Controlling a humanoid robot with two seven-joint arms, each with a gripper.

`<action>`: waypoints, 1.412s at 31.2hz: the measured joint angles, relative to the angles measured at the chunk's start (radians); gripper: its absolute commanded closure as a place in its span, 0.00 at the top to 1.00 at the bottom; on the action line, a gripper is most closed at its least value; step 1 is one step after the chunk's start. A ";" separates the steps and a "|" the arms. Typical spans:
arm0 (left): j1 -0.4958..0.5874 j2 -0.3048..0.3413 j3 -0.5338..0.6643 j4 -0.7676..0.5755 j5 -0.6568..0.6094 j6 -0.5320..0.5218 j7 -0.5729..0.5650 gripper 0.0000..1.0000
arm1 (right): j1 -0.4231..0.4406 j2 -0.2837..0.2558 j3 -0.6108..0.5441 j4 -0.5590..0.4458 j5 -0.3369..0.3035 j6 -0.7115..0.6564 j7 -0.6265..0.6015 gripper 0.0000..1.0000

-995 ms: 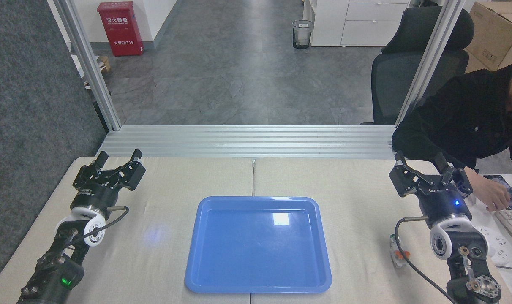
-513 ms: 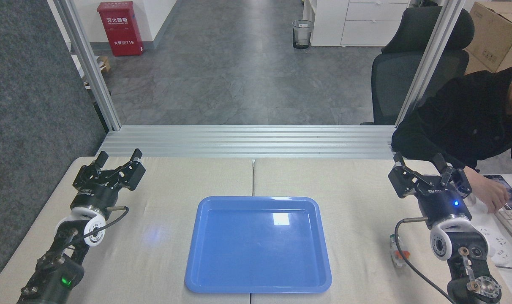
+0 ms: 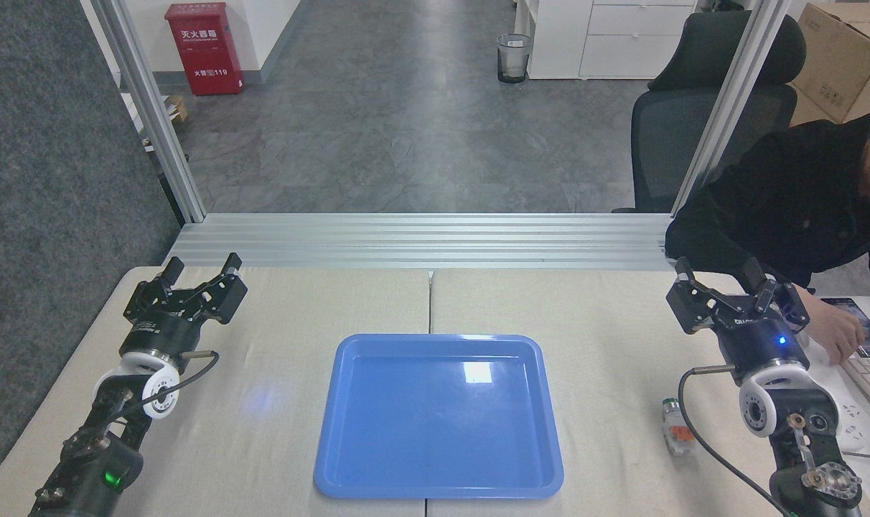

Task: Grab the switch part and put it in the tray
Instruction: 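Lower the right gripper toward the small switch part near the table edge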

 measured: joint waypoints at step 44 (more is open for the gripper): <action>0.000 0.000 0.000 0.000 0.000 0.000 0.000 1.00 | 0.168 0.054 0.069 0.008 -0.013 0.063 0.079 1.00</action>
